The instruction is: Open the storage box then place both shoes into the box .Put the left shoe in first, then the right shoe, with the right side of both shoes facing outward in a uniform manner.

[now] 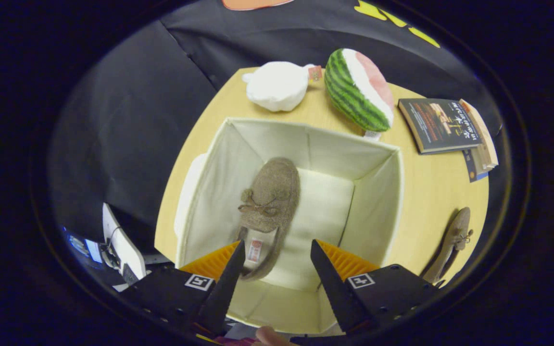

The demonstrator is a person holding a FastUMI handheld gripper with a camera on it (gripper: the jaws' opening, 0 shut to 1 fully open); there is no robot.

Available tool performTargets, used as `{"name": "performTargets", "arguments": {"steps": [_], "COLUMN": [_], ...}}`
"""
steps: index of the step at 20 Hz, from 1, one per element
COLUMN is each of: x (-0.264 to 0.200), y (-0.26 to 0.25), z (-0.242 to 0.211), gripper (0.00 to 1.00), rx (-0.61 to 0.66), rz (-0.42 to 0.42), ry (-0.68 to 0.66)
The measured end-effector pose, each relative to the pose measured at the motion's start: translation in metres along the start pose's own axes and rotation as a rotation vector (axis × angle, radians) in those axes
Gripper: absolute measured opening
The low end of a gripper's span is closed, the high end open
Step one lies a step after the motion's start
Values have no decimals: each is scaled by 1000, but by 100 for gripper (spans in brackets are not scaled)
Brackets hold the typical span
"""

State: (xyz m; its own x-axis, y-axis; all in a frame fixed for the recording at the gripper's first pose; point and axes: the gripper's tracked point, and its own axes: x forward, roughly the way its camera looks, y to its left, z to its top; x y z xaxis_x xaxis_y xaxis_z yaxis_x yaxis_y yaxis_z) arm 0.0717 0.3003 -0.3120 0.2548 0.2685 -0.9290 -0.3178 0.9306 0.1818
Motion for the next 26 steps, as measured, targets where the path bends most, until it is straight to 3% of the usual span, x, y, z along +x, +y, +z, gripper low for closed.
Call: {"name": "performTargets", "arguments": {"steps": [3,10,19,26], "x": [-42,-90,-70,-46], "y": [-26,-154,-342,-430], "z": [1,-10,-76,-133], "gripper": [96,96,96,97], "rx": [-9,66,238,286], "rz": [36,-12,-175,-295], "ry": [-40,-83,20,107]}}
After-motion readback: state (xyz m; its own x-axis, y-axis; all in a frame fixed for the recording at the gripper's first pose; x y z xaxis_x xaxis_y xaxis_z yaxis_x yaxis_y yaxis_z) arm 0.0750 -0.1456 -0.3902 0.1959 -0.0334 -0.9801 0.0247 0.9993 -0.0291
